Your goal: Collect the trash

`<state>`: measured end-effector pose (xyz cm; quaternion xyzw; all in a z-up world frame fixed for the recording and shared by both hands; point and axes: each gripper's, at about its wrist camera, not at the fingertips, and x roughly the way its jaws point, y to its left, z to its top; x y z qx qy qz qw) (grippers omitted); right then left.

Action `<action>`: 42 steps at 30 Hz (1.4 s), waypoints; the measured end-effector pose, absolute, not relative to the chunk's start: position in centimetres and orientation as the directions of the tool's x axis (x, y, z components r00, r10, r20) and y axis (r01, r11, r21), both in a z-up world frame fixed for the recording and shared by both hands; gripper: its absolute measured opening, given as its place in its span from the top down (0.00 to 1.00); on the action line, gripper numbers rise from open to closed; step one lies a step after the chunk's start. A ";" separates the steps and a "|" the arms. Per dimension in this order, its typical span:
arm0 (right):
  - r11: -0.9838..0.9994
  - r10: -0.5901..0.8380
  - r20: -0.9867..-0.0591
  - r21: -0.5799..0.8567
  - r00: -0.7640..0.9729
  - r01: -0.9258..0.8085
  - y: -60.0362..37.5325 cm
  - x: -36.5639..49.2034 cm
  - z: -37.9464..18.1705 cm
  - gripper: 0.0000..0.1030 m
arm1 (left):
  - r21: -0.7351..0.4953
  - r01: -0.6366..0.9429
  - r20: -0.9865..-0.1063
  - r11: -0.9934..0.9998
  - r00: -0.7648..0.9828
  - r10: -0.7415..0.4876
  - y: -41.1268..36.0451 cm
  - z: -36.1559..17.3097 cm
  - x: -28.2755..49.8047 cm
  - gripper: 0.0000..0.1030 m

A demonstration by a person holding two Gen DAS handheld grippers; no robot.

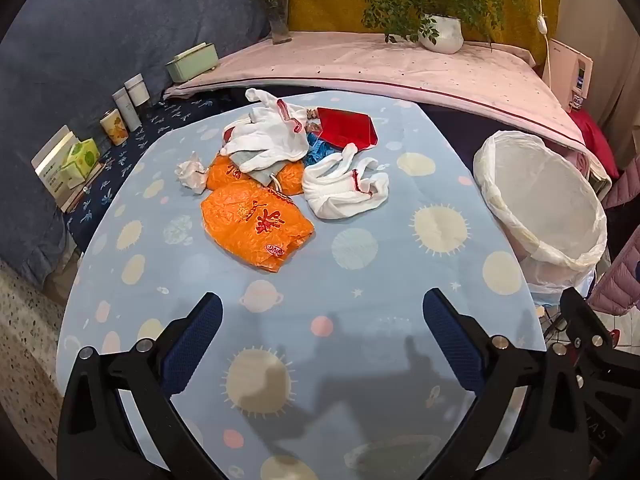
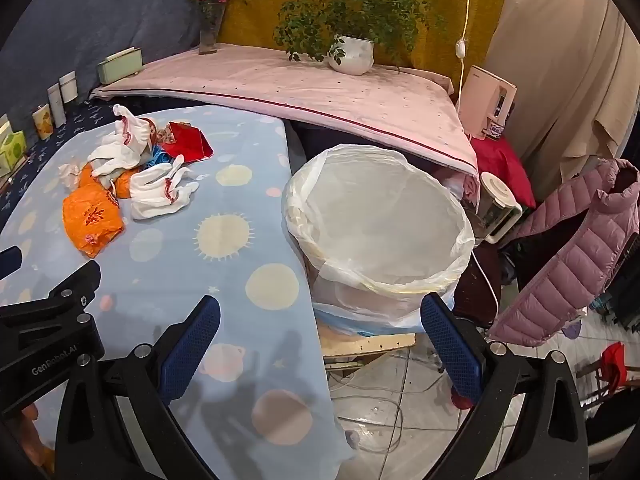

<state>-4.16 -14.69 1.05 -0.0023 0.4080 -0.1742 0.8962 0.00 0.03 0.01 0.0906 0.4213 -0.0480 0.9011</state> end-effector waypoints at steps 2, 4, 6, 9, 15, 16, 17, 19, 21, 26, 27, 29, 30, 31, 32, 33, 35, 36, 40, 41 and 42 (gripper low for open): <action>0.940 -0.313 -0.734 -0.146 0.603 0.309 -14.7 -4.2 1.1 0.07 | 0.121 0.166 -0.769 0.979 0.639 -0.013 0.0 0.0 0.0 0.07; 0.940 -0.312 -0.734 -0.145 0.603 0.310 -14.8 -4.2 1.1 0.07 | 0.124 0.171 -0.768 0.978 0.640 -0.015 0.0 0.0 0.0 0.07; 0.940 -0.312 -0.735 -0.146 0.602 0.309 -14.8 -4.2 1.1 0.07 | 0.126 0.175 -0.767 0.976 0.642 -0.016 0.0 0.0 0.1 0.07; 0.940 -0.312 -0.735 -0.145 0.603 0.309 -14.9 -4.3 1.2 0.07 | 0.125 0.170 -0.765 0.978 0.644 -0.014 0.1 0.1 0.0 0.07; 0.940 -0.311 -0.734 -0.144 0.604 0.309 -14.9 -4.4 1.2 0.07 | 0.127 0.172 -0.762 0.977 0.647 -0.014 -0.1 0.2 0.0 0.07; 0.940 -0.311 -0.734 -0.144 0.604 0.309 -14.9 -4.4 1.2 0.07 | 0.128 0.173 -0.762 0.977 0.647 -0.015 -0.1 0.2 0.0 0.07; 0.940 -0.312 -0.733 -0.144 0.604 0.310 -14.9 -4.4 1.2 0.07 | 0.128 0.174 -0.762 0.976 0.648 -0.015 0.0 0.3 0.1 0.07; 0.940 -0.311 -0.733 -0.144 0.605 0.310 -14.9 -4.4 1.2 0.07 | 0.128 0.174 -0.761 0.976 0.649 -0.016 0.0 0.3 0.2 0.07; 0.940 -0.311 -0.732 -0.144 0.605 0.310 -14.8 -4.5 1.1 0.07 | 0.127 0.173 -0.760 0.977 0.650 -0.016 0.3 0.5 0.1 0.07; 0.939 -0.315 -0.728 -0.148 0.609 0.309 -14.8 -4.4 1.0 0.07 | 0.124 0.168 -0.752 0.978 0.659 -0.018 0.0 0.5 -0.5 0.07; 0.940 -0.315 -0.727 -0.148 0.610 0.309 -14.7 -4.4 1.1 0.07 | 0.123 0.169 -0.751 0.978 0.660 -0.019 0.0 0.5 -0.5 0.07; 0.940 -0.316 -0.726 -0.149 0.611 0.308 -14.8 -4.5 1.5 0.07 | 0.122 0.167 -0.751 0.978 0.660 -0.019 0.0 0.6 -0.5 0.07; 0.939 -0.316 -0.726 -0.150 0.611 0.308 -14.8 -4.5 1.6 0.07 | 0.121 0.168 -0.751 0.978 0.659 -0.020 0.0 0.6 -0.5 0.07; 0.940 -0.316 -0.725 -0.150 0.611 0.308 -14.8 -4.6 1.6 0.07 | 0.119 0.168 -0.751 0.979 0.660 -0.022 0.0 0.7 -0.6 0.07; 0.940 -0.316 -0.725 -0.149 0.612 0.308 -14.8 -4.6 1.6 0.07 | 0.118 0.168 -0.750 0.979 0.661 -0.023 0.0 0.7 -0.6 0.07; 0.940 -0.316 -0.725 -0.149 0.612 0.308 -14.7 -4.6 1.6 0.07 | 0.117 0.169 -0.750 0.979 0.662 -0.024 0.0 0.8 -0.6 0.07; 0.940 -0.316 -0.725 -0.149 0.613 0.308 -14.7 -4.6 1.7 0.07 | 0.114 0.169 -0.750 0.979 0.661 -0.027 0.0 0.8 -0.6 0.07; 0.940 -0.316 -0.724 -0.150 0.613 0.308 -14.7 -4.6 1.7 0.07 | 0.113 0.169 -0.750 0.979 0.661 -0.028 -0.1 0.8 -0.6 0.07; 0.939 -0.317 -0.724 -0.150 0.613 0.309 -14.6 -4.5 1.7 0.07 | 0.112 0.168 -0.750 0.979 0.661 -0.027 0.1 0.9 -0.8 0.07; 0.939 -0.317 -0.724 -0.150 0.613 0.309 -14.7 -4.4 1.7 0.07 | 0.111 0.168 -0.750 0.979 0.660 -0.029 0.1 0.9 -0.8 0.07; 0.939 -0.318 -0.723 -0.151 0.613 0.309 -14.6 -4.5 1.7 0.07 | 0.111 0.168 -0.750 0.979 0.661 -0.028 0.1 0.9 -0.8 0.07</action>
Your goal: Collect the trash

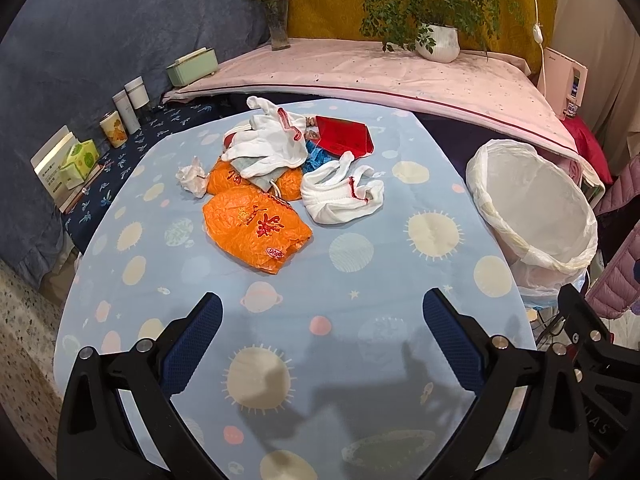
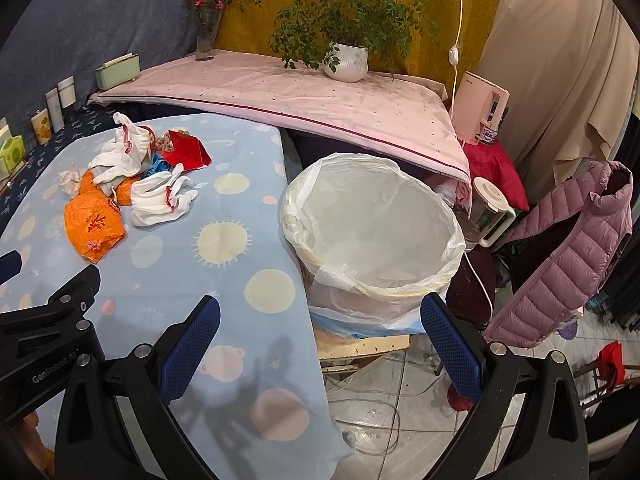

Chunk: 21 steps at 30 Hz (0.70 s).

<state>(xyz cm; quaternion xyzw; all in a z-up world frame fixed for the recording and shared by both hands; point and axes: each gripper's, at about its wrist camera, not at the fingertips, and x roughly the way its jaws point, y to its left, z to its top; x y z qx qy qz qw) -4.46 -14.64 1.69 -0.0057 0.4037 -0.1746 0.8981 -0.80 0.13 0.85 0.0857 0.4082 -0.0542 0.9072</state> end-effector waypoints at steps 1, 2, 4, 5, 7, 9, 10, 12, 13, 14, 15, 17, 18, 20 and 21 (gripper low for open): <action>0.939 -0.318 -0.723 -0.151 0.614 0.309 -14.6 -4.5 1.7 0.07 | 0.111 0.169 -0.750 0.979 0.661 -0.029 0.1 0.9 -0.9 0.07; 0.939 -0.318 -0.723 -0.150 0.613 0.309 -14.7 -4.5 1.7 0.07 | 0.112 0.169 -0.750 0.979 0.661 -0.029 0.1 0.9 -0.9 0.07; 0.939 -0.318 -0.722 -0.150 0.614 0.309 -14.6 -4.5 1.7 0.07 | 0.112 0.171 -0.750 0.979 0.660 -0.029 -0.1 1.0 -1.1 0.07; 0.939 -0.319 -0.722 -0.151 0.614 0.310 -14.6 -4.5 1.7 0.07 | 0.114 0.171 -0.750 0.979 0.661 -0.028 -0.2 1.0 -1.1 0.07; 0.939 -0.319 -0.722 -0.151 0.614 0.310 -14.6 -4.5 1.7 0.07 | 0.113 0.168 -0.749 0.979 0.662 -0.027 0.0 0.9 -1.1 0.07; 0.938 -0.320 -0.722 -0.151 0.614 0.311 -14.6 -4.7 1.7 0.07 | 0.111 0.169 -0.751 0.979 0.660 -0.029 0.1 0.9 -1.1 0.07; 0.938 -0.320 -0.722 -0.151 0.614 0.311 -14.7 -4.6 1.8 0.07 | 0.111 0.169 -0.751 0.979 0.660 -0.029 0.0 0.9 -1.1 0.07; 0.938 -0.321 -0.722 -0.153 0.613 0.311 -14.7 -4.7 1.7 0.07 | 0.111 0.169 -0.751 0.979 0.660 -0.029 -0.1 1.0 -1.3 0.07; 0.938 -0.321 -0.722 -0.153 0.614 0.310 -14.7 -4.7 1.7 0.07 | 0.110 0.170 -0.752 0.979 0.659 -0.030 -0.1 1.0 -1.4 0.07; 0.938 -0.321 -0.721 -0.153 0.614 0.310 -14.6 -4.7 1.8 0.07 | 0.110 0.171 -0.752 0.979 0.658 -0.030 -0.2 1.0 -1.5 0.07; 0.938 -0.321 -0.721 -0.153 0.614 0.311 -14.6 -4.7 1.8 0.07 | 0.110 0.171 -0.752 0.979 0.658 -0.030 -0.3 1.0 -1.6 0.07; 0.938 -0.320 -0.722 -0.151 0.614 0.312 -14.6 -4.7 1.8 0.07 | 0.109 0.172 -0.754 0.979 0.656 -0.031 -0.4 1.0 -1.7 0.07; 0.937 -0.321 -0.721 -0.149 0.614 0.315 -14.7 -4.9 2.0 0.07 | 0.109 0.171 -0.754 0.979 0.656 -0.030 -0.1 0.9 -1.1 0.07; 0.937 -0.322 -0.721 -0.148 0.613 0.318 -14.7 -5.0 2.1 0.07 | 0.109 0.171 -0.755 0.979 0.655 -0.031 0.0 0.9 -1.1 0.07; 0.936 -0.322 -0.721 -0.147 0.613 0.318 -14.8 -5.0 2.2 0.07 | 0.109 0.172 -0.755 0.979 0.656 -0.031 -0.1 0.9 -1.1 0.07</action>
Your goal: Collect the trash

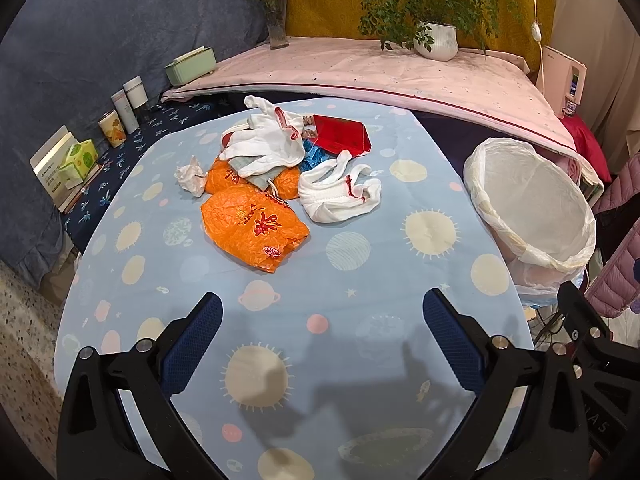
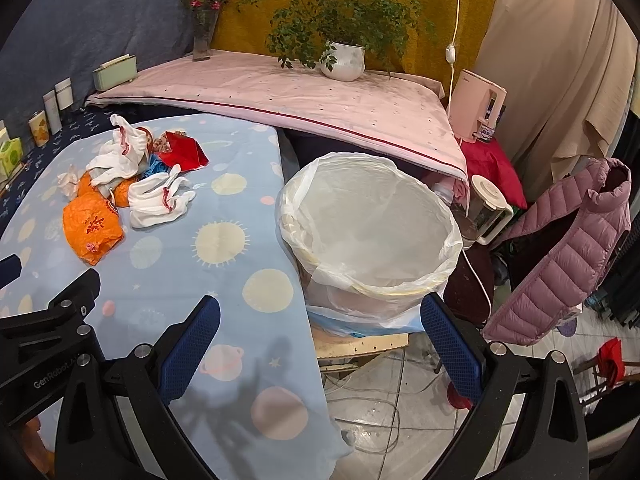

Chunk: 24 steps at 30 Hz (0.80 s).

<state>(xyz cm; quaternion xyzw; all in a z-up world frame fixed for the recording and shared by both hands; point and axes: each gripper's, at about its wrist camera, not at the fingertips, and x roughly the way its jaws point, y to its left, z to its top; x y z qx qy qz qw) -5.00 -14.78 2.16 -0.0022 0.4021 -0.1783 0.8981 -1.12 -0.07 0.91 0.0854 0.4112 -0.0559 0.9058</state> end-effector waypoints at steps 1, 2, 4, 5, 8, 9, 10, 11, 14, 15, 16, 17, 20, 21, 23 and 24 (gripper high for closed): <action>0.936 -0.322 -0.722 -0.146 0.613 0.320 -14.9 -5.0 2.2 0.07 | 0.109 0.172 -0.754 0.979 0.656 -0.031 -0.1 0.9 -1.1 0.07; 0.936 -0.321 -0.722 -0.143 0.613 0.322 -15.0 -5.0 2.2 0.07 | 0.110 0.171 -0.754 0.979 0.656 -0.030 -0.1 0.9 -1.1 0.07; 0.936 -0.320 -0.723 -0.141 0.613 0.323 -15.0 -4.9 2.1 0.07 | 0.110 0.172 -0.754 0.979 0.656 -0.031 -0.1 0.9 -1.0 0.07; 0.935 -0.322 -0.722 -0.141 0.612 0.324 -15.1 -4.9 2.1 0.07 | 0.109 0.172 -0.754 0.979 0.656 -0.031 -0.2 0.9 -1.0 0.07; 0.935 -0.322 -0.722 -0.142 0.612 0.324 -15.1 -4.8 2.1 0.07 | 0.109 0.173 -0.755 0.979 0.655 -0.031 -0.2 0.9 -1.0 0.07; 0.935 -0.323 -0.722 -0.144 0.612 0.324 -15.0 -4.8 2.1 0.07 | 0.110 0.173 -0.755 0.979 0.655 -0.031 -0.3 0.9 -0.9 0.07; 0.935 -0.323 -0.722 -0.144 0.612 0.324 -15.1 -4.8 2.1 0.07 | 0.110 0.173 -0.755 0.979 0.655 -0.031 -0.3 0.9 -1.0 0.07; 0.935 -0.322 -0.722 -0.143 0.612 0.323 -15.0 -4.8 2.1 0.07 | 0.109 0.173 -0.756 0.979 0.654 -0.032 -0.3 0.9 -0.9 0.07; 0.935 -0.322 -0.722 -0.143 0.612 0.324 -15.0 -4.8 2.1 0.07 | 0.109 0.172 -0.755 0.979 0.655 -0.031 -0.3 0.9 -0.9 0.07; 0.935 -0.322 -0.722 -0.143 0.612 0.324 -15.1 -4.8 2.1 0.07 | 0.109 0.172 -0.755 0.979 0.655 -0.031 -0.3 0.9 -1.0 0.07; 0.935 -0.322 -0.722 -0.141 0.612 0.325 -15.1 -4.9 2.1 0.07 | 0.108 0.172 -0.755 0.979 0.655 -0.032 -0.3 0.9 -0.9 0.07; 0.935 -0.322 -0.722 -0.142 0.612 0.325 -15.0 -4.9 2.1 0.07 | 0.108 0.172 -0.756 0.979 0.654 -0.031 -0.3 0.9 -0.9 0.07; 0.935 -0.322 -0.722 -0.141 0.612 0.325 -15.0 -4.7 2.1 0.07 | 0.108 0.172 -0.756 0.979 0.654 -0.031 -0.3 0.9 -1.0 0.07; 0.935 -0.323 -0.722 -0.142 0.612 0.326 -15.0 -4.7 2.1 0.07 | 0.108 0.172 -0.756 0.979 0.654 -0.032 -0.2 0.9 -0.9 0.07; 0.935 -0.322 -0.722 -0.142 0.612 0.325 -15.0 -4.7 2.1 0.07 | 0.108 0.172 -0.755 0.979 0.655 -0.031 -0.3 0.9 -0.9 0.07; 0.935 -0.323 -0.722 -0.142 0.612 0.325 -15.0 -4.7 2.1 0.07 | 0.107 0.171 -0.755 0.979 0.655 -0.031 -0.3 0.9 -0.9 0.07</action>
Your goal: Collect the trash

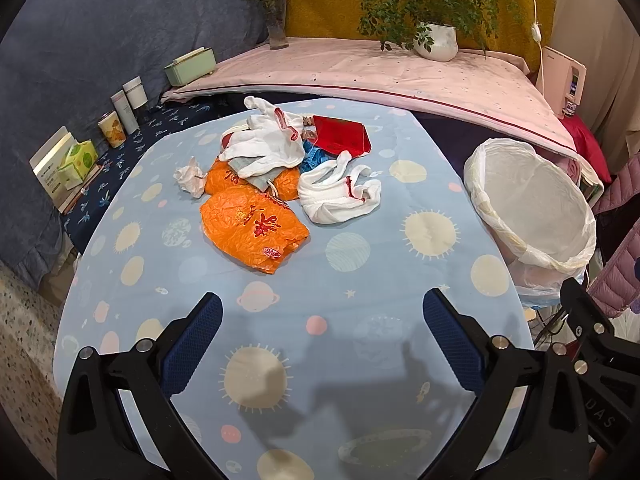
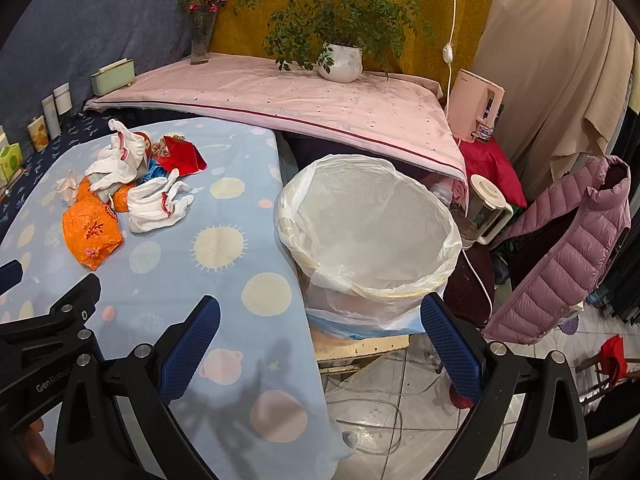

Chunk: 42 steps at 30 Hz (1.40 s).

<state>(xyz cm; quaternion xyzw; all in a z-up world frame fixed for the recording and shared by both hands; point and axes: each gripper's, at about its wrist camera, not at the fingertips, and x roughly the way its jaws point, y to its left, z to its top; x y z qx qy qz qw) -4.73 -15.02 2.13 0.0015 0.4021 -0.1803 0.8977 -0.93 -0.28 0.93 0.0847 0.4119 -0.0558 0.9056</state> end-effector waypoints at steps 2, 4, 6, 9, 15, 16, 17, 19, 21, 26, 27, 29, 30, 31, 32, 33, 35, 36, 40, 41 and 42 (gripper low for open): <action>0.935 -0.323 -0.722 -0.142 0.612 0.326 -15.0 -4.8 2.1 0.07 | 0.108 0.171 -0.756 0.979 0.654 -0.031 -0.3 0.9 -0.9 0.07; 0.935 -0.322 -0.722 -0.141 0.612 0.326 -15.0 -4.8 2.1 0.07 | 0.108 0.170 -0.757 0.980 0.653 -0.030 -0.3 0.9 -0.9 0.07; 0.935 -0.323 -0.722 -0.142 0.612 0.326 -15.0 -4.8 2.1 0.07 | 0.107 0.169 -0.758 0.980 0.652 -0.030 -0.3 0.9 -0.9 0.07; 0.934 -0.324 -0.722 -0.143 0.612 0.327 -15.0 -4.8 2.1 0.07 | 0.108 0.168 -0.757 0.980 0.653 -0.029 -0.2 0.9 -0.8 0.07; 0.934 -0.325 -0.721 -0.143 0.612 0.328 -15.0 -4.8 2.1 0.07 | 0.106 0.167 -0.757 0.980 0.653 -0.029 -0.1 0.8 -0.8 0.07; 0.934 -0.325 -0.721 -0.144 0.612 0.327 -15.0 -4.7 2.1 0.07 | 0.107 0.168 -0.756 0.980 0.654 -0.029 -0.1 0.8 -0.8 0.07; 0.934 -0.325 -0.721 -0.143 0.612 0.328 -15.0 -4.8 2.1 0.07 | 0.107 0.169 -0.757 0.980 0.653 -0.030 -0.1 0.8 -0.8 0.07; 0.934 -0.326 -0.721 -0.144 0.611 0.328 -15.0 -4.7 2.1 0.07 | 0.108 0.168 -0.756 0.980 0.654 -0.029 -0.1 0.8 -0.8 0.07; 0.934 -0.325 -0.721 -0.142 0.612 0.329 -15.0 -4.8 2.1 0.07 | 0.107 0.168 -0.756 0.980 0.654 -0.030 -0.1 0.9 -0.8 0.07; 0.934 -0.324 -0.719 -0.140 0.615 0.328 -15.1 -4.8 2.0 0.07 | 0.105 0.170 -0.748 0.980 0.662 -0.035 0.2 0.9 -0.8 0.07; 0.934 -0.324 -0.719 -0.140 0.614 0.329 -15.1 -4.8 2.0 0.07 | 0.105 0.172 -0.747 0.980 0.664 -0.036 0.2 0.9 -0.8 0.07; 0.933 -0.324 -0.717 -0.136 0.617 0.333 -15.2 -4.8 2.0 0.07 | 0.104 0.177 -0.742 0.979 0.669 -0.042 0.2 0.9 -0.8 0.07; 0.932 -0.325 -0.716 -0.134 0.618 0.335 -15.3 -4.8 2.0 0.07 | 0.104 0.181 -0.738 0.978 0.673 -0.045 0.2 0.9 -0.8 0.07; 0.932 -0.325 -0.714 -0.131 0.620 0.339 -15.3 -4.7 2.1 0.07 | 0.105 0.184 -0.735 0.977 0.677 -0.049 0.1 0.9 -0.8 0.07; 0.931 -0.326 -0.713 -0.128 0.621 0.342 -15.3 -4.7 2.1 0.07 | 0.104 0.188 -0.732 0.977 0.679 -0.053 0.1 0.9 -0.8 0.07; 0.930 -0.328 -0.711 -0.126 0.622 0.346 -15.4 -4.7 2.1 0.07 | 0.100 0.194 -0.729 0.976 0.682 -0.061 0.1 0.8 -0.8 0.07; 0.927 -0.332 -0.709 -0.124 0.622 0.353 -15.4 -4.7 2.1 0.07 | 0.093 0.203 -0.725 0.975 0.685 -0.073 0.0 0.8 -0.7 0.07; 0.926 -0.333 -0.708 -0.124 0.622 0.355 -15.3 -4.7 2.1 0.07 | 0.089 0.207 -0.724 0.974 0.685 -0.079 0.0 0.8 -0.7 0.07; 0.924 -0.338 -0.704 -0.120 0.624 0.364 -15.2 -4.4 2.0 0.07 | 0.079 0.210 -0.727 0.974 0.681 -0.088 0.1 0.6 -0.3 0.07; 0.923 -0.338 -0.704 -0.120 0.625 0.365 -15.2 -4.3 2.0 0.07 | 0.078 0.210 -0.726 0.975 0.682 -0.089 0.2 0.6 -0.2 0.07; 0.923 -0.339 -0.703 -0.119 0.625 0.367 -15.1 -4.2 2.0 0.07 | 0.078 0.208 -0.725 0.975 0.683 -0.088 0.3 0.5 -0.1 0.07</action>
